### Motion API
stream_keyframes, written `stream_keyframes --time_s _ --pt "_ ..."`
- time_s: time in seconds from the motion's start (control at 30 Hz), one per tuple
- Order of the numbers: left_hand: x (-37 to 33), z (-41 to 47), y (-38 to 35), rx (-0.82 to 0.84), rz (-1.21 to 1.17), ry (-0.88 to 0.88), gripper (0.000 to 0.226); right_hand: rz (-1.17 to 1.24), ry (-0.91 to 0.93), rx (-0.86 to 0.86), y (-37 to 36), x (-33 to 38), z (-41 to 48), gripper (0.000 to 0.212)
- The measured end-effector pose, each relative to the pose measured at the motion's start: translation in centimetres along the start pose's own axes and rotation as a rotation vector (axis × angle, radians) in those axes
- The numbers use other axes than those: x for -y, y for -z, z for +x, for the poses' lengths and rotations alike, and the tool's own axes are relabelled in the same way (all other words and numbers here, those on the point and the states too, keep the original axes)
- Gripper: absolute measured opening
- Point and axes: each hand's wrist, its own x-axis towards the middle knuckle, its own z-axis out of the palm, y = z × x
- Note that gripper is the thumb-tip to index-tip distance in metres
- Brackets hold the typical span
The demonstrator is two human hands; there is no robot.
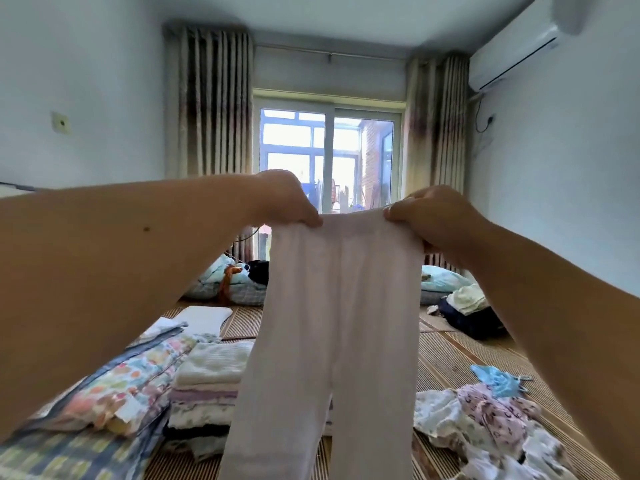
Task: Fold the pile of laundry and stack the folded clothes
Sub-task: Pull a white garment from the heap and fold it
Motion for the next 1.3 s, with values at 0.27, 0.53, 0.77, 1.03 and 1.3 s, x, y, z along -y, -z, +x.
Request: stream_keyframes --time_s 0.27,0.53,0.77,1.03,1.3 --pt "-0.3 -0.9 -0.5 0.194 -0.606 0.233 0.020 0.145 -0.084 0.076 -1.7 1.6 -1.0 0.029" --pt "-2.9 -2.0 -0.5 0.345 -0.876 0.231 0.020 0.207 -0.034 0.232 -2.8 1.6 -1.7 0.045" --pt "-3.2 -2.5 -0.5 0.457 -0.859 0.077 0.028 -0.279 0.166 0.155 -2.0 0.3 -1.8 0.023" --pt "-1.4 -1.6 -2.7 0.416 -0.716 -0.119 0.056 0.366 -0.039 0.338 1.1 0.0 -1.7 0.008" --pt "-2.7 0.8 -6.4 0.434 -0.777 -0.074 0.021 0.120 -0.115 0.284 3.5 -4.0 0.9 0.036"
